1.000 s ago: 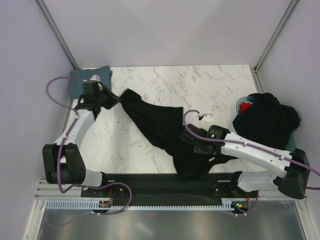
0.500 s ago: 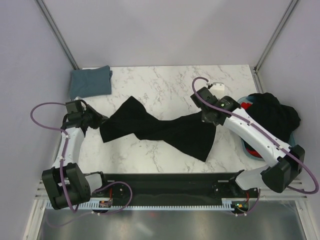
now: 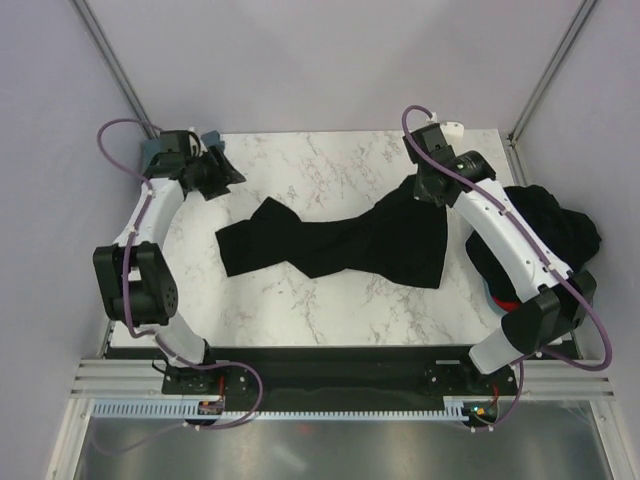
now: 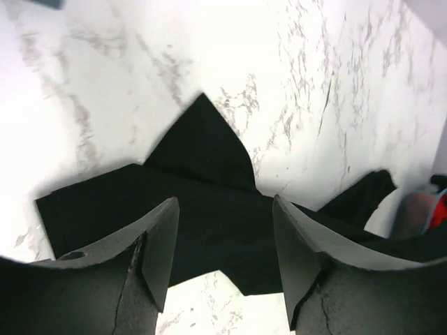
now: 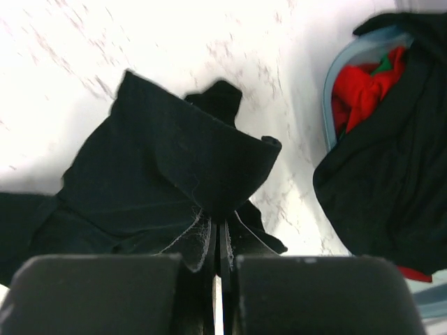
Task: Fold and stack the t-shirts
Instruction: Flatten the tshirt out
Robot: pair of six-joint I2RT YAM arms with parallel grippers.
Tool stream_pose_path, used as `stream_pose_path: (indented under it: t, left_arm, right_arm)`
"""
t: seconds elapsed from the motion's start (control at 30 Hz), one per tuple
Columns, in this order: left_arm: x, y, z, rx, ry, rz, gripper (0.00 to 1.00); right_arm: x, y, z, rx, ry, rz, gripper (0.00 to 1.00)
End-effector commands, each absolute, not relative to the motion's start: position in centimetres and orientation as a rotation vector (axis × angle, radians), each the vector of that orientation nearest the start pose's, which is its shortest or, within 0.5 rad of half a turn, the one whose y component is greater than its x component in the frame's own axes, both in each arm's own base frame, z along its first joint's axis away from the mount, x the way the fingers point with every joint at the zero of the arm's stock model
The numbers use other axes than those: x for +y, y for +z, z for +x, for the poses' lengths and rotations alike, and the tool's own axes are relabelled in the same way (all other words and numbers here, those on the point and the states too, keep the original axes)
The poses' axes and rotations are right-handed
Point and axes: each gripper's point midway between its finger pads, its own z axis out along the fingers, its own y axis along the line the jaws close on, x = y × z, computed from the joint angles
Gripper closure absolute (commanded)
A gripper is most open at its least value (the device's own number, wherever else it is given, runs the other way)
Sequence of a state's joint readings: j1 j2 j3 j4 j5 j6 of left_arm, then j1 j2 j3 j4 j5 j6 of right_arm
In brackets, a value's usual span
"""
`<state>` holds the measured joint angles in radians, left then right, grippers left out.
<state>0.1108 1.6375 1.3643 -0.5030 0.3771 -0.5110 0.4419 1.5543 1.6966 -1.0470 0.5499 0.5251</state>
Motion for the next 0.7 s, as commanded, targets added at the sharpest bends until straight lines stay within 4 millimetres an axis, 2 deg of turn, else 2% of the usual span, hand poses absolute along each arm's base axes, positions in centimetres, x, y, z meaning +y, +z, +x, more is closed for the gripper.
stream_pose_path:
  t: [0.0,0.03,0.07,0.13,0.17,0.2,0.23,0.3,0.33,0.4,0.43,0.53,0.67]
  left_arm:
    - [-5.3,17.3,41.9,2.433,-0.513,-0.377,0.36]
    - [-5.3,15.9,40.6,2.461,-0.509,-0.407,0.36]
    - [-5.4,17.0,39.7,2.423,-0.51,-0.404,0.36]
    - [-4.7,16.8,38.2,2.389,-0.466,-0.452,0.38]
    - [-4.4,16.1,36.0,2.381,-0.444,-0.493,0.39]
    - [-3.4,15.5,35.1,2.368,-0.382,-0.541,0.4]
    - [-3.1,13.2,33.4,2.389,-0.358,-0.584,0.41]
    - [-2.5,13.1,32.1,2.323,-0.364,-0.677,0.41]
    - [-2.4,11.2,30.8,2.335,-0.366,-0.724,0.41]
    - [-2.0,10.6,30.0,2.286,-0.381,-0.844,0.39]
    - [-1.9,9.5,29.5,2.263,-0.399,-0.918,0.38]
    - [-2.2,7.9,29.0,2.249,-0.425,-0.973,0.39]
    - [-2.4,7.1,29.9,2.231,-0.45,-0.975,0.43]
  right_arm:
    - [8.1,23.8,34.8,2.366,-0.235,0.291,1.0]
    - [8.1,23.5,34.6,2.366,-0.233,0.291,1.0]
    - [7.9,23.4,34.3,2.364,-0.23,0.295,1.0]
    - [7.6,22.2,33.8,2.384,-0.243,0.29,1.0]
    - [7.7,22.0,33.6,2.387,-0.232,0.289,1.0]
    - [7.6,21.1,33.2,2.407,-0.241,0.285,1.0]
    - [7.7,20.7,33.3,2.409,-0.232,0.288,1.0]
    - [8.2,19.4,32.9,2.442,-0.211,0.282,1.0]
    - [8.4,19.1,33.0,2.446,-0.194,0.284,1.0]
    - [8.9,17.9,32.7,2.482,-0.169,0.281,1.0]
    - [9.2,17.6,32.6,2.488,-0.152,0.283,1.0]
    - [9.1,17.2,32.4,2.495,-0.148,0.28,1.0]
    - [8.8,16.8,31.7,2.494,-0.147,0.278,1.0]
